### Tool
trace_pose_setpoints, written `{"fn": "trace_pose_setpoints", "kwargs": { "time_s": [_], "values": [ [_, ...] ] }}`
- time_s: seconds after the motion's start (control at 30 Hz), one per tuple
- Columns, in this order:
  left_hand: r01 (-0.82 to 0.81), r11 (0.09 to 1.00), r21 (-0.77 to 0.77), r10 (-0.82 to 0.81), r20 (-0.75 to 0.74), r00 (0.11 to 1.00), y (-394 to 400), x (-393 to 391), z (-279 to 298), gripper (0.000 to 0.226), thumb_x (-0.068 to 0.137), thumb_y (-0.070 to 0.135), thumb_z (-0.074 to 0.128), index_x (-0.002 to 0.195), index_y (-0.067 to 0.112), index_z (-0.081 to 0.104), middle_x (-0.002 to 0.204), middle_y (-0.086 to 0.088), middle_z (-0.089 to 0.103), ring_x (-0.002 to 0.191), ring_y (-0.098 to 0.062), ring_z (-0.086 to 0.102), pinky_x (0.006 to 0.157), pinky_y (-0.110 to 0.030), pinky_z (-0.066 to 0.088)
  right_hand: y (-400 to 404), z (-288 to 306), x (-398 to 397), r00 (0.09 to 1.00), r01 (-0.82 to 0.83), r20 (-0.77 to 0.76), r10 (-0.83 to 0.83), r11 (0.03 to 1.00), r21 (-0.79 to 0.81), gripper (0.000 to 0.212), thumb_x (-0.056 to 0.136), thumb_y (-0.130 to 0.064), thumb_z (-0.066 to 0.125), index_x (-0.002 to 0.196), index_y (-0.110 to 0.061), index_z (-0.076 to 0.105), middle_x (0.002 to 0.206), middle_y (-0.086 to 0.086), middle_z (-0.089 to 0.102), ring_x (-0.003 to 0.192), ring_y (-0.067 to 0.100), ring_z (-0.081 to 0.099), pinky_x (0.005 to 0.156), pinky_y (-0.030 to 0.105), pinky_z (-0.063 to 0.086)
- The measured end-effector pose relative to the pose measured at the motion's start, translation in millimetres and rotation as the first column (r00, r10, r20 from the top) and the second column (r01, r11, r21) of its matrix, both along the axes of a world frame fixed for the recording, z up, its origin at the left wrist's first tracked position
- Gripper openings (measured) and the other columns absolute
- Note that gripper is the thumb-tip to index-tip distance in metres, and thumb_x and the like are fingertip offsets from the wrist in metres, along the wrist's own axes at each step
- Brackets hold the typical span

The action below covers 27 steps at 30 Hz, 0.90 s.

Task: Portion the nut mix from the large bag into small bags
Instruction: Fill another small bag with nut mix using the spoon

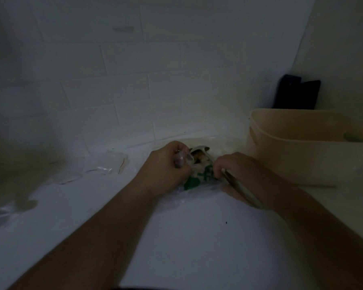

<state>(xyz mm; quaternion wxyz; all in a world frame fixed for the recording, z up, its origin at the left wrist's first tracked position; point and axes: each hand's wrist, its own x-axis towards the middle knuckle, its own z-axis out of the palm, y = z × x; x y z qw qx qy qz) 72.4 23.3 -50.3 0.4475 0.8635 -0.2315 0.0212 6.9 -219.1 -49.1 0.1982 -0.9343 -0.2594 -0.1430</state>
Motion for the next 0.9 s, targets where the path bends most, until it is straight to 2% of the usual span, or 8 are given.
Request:
{"fn": "trace_pose_setpoints", "kwargs": {
  "time_s": [0.07,0.2,0.3,0.4,0.47,0.63,0.8,0.9],
  "values": [
    [0.007,1.0,0.005,-0.007,0.007,1.0,0,-2,1,0.035,0.081,0.02,0.074,0.108,0.039,0.063,0.095,0.014,0.073,0.084,-0.003,0.069,0.072,-0.025,0.06,3,8,-5,0.999,-0.004,0.041,0.0,0.995,0.102,0.01,0.083,-0.011,0.066,0.086,-0.021,0.065,0.079,-0.009,0.061,0.074,0.005,0.056,0.06,0.019,0.036],
    [-0.034,0.993,-0.117,0.036,0.021,0.999,5,0,7,0.029,0.088,0.023,0.071,0.109,0.04,0.062,0.098,0.01,0.073,0.084,-0.003,0.07,0.073,-0.025,0.058,-1,36,-5,0.994,-0.07,0.093,0.058,0.988,0.137,0.029,0.085,0.006,0.075,0.085,-0.021,0.063,0.077,-0.009,0.061,0.068,0.011,0.06,0.061,0.022,0.046],
    [-0.038,0.971,-0.237,0.043,0.014,0.999,8,3,16,0.028,0.092,0.023,0.073,0.115,0.037,0.066,0.093,0.008,0.073,0.076,0.0,0.069,0.071,-0.017,0.054,3,74,14,0.993,-0.086,-0.066,0.096,0.986,0.14,0.026,0.082,0.006,0.08,0.081,-0.017,0.068,0.078,-0.006,0.067,0.071,0.01,0.066,0.064,0.019,0.048],
    [0.006,0.972,-0.236,0.002,0.032,0.999,11,1,22,0.031,0.09,0.031,0.077,0.12,0.036,0.067,0.095,0.009,0.074,0.078,0.004,0.067,0.073,-0.013,0.051,11,113,32,0.981,-0.039,-0.187,0.061,0.992,0.12,0.026,0.078,0.006,0.083,0.075,-0.016,0.07,0.074,-0.004,0.069,0.068,0.003,0.065,0.065,0.013,0.048],
    [0.014,0.965,-0.263,-0.01,0.018,1.0,12,1,25,0.036,0.085,0.044,0.073,0.12,0.04,0.067,0.1,0.01,0.074,0.087,0.001,0.069,0.081,-0.021,0.054,16,133,37,0.982,-0.028,-0.183,0.048,0.994,0.108,0.02,0.079,0.005,0.082,0.078,-0.013,0.073,0.076,-0.001,0.071,0.07,0.006,0.066,0.066,0.017,0.051],
    [0.013,0.921,-0.39,-0.031,-0.041,0.999,14,1,32,0.037,0.077,0.053,0.063,0.111,0.041,0.071,0.102,0.007,0.074,0.087,-0.009,0.071,0.074,-0.029,0.057,22,158,36,0.993,0.072,-0.102,-0.062,0.992,0.106,0.013,0.084,-0.006,0.083,0.09,-0.016,0.078,0.079,-0.005,0.076,0.074,0.008,0.073,0.067,0.015,0.054],
    [0.073,0.936,-0.346,-0.094,-0.046,0.995,16,-1,30,0.035,0.076,0.056,0.065,0.108,0.04,0.071,0.102,0.006,0.076,0.093,-0.013,0.074,0.088,-0.043,0.062,29,146,19,0.973,0.175,-0.171,-0.153,0.977,0.125,0.003,0.086,-0.014,0.083,0.086,-0.015,0.079,0.075,-0.001,0.076,0.071,0.013,0.074,0.066,0.019,0.056],
    [0.197,0.962,-0.191,-0.218,-0.092,0.972,16,-4,29,0.03,0.081,0.055,0.071,0.107,0.04,0.072,0.106,0.011,0.075,0.097,-0.009,0.073,0.089,-0.042,0.062,27,136,4,0.952,0.236,-0.23,-0.2,0.961,0.142,0.007,0.083,-0.012,0.085,0.086,-0.014,0.079,0.075,0.001,0.077,0.071,0.012,0.074,0.068,0.022,0.056]
  ]
}}
